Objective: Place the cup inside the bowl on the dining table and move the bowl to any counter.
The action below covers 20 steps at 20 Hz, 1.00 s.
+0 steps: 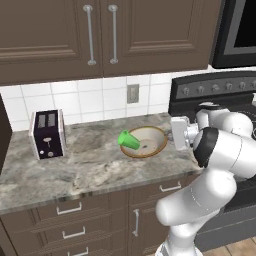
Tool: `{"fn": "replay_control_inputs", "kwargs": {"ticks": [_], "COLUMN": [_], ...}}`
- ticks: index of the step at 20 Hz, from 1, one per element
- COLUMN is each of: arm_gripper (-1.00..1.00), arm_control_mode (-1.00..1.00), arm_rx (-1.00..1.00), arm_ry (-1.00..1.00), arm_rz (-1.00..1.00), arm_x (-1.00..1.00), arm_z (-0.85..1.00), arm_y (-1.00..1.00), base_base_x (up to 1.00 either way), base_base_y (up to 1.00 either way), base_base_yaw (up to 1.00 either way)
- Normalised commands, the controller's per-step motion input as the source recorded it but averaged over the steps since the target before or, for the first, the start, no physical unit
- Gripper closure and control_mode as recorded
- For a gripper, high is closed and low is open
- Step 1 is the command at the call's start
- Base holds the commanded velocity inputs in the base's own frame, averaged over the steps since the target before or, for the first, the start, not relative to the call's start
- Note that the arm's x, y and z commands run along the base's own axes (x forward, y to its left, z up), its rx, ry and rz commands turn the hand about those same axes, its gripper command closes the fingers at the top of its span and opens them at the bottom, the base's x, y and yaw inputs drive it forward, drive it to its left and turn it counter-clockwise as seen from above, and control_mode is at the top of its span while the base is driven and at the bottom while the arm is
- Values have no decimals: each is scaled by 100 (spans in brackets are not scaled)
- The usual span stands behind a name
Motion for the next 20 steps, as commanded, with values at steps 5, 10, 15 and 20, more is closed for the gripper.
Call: {"fn": "replay_control_inputs", "kwargs": {"ticks": [5, 10, 15, 20], "arm_gripper": [100, 100, 100, 100], "arm_control_mode": [-100, -100, -100, -100], "arm_rx": [-1, -3, -3, -2], "arm_ry": [-3, 0, 0, 0], "arm_rz": [0, 0, 0, 0], "arm_x": [0, 0, 7, 5], "arm_z": [-3, -18, -23, -19], "arm_y": [0, 0, 0, 0], "base_base_x": [0, 0, 0, 0], "base_base_y": [0, 0, 0, 0], "base_base_yaw": [0, 0, 0, 0]}}
